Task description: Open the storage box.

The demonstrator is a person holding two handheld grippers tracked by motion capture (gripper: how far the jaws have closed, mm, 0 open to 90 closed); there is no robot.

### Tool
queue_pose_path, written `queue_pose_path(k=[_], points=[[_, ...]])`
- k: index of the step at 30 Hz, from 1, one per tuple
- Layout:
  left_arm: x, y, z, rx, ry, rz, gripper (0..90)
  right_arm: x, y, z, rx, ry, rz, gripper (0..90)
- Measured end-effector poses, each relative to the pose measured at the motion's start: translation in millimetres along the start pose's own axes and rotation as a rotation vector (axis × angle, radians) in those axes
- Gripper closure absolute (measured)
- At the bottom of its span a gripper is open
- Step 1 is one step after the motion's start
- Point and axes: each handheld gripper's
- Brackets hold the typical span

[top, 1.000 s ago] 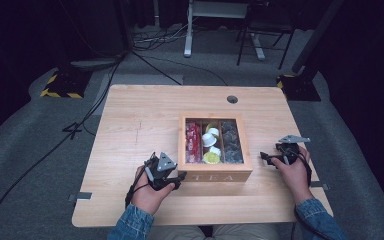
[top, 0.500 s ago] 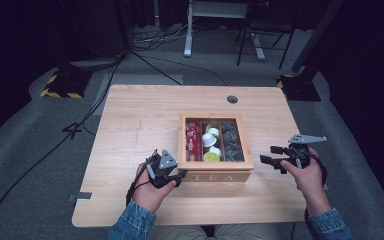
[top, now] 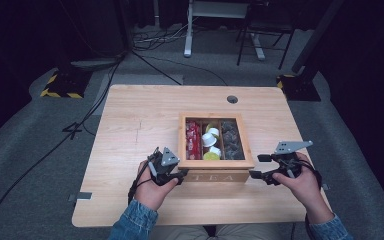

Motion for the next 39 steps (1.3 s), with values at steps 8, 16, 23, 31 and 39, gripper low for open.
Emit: queue_pose_path(k=[8,16,23,31,39], points=[[1.7,-0.6,-1.9,0.004,-0.005,0.001,51.1,20.1,-3.9,4.6,-0.034,0.033,0.047,44.2],[2.9,0.6,-2.5,-0.001,0.013,-0.007,48.9,23.3,-6.5,6.0,-0.063,0.063,0.063,47.9],[2.5,0.2,-2.8,0.0,0.037,-0.015,49.2,26.0,-8.6,7.3,-0.075,0.099,0.096,47.3],[-1.1,-1.6,-3.1,0.008,0.074,-0.019,49.4,24.7,-9.3,4.5,-0.103,0.142,0.163,36.5],[-16.6,-12.7,2.7,-0.014,0.102,-0.045,45.3,16.5,-12.7,-4.3,-0.191,0.17,0.245,33.3]])
Point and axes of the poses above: each handheld gripper's, and its own axes: x roughly forward along the jaws, z roughly out of its underside, y roughly to its right, and after that the axes turned 4 degrees about -y, right-handed
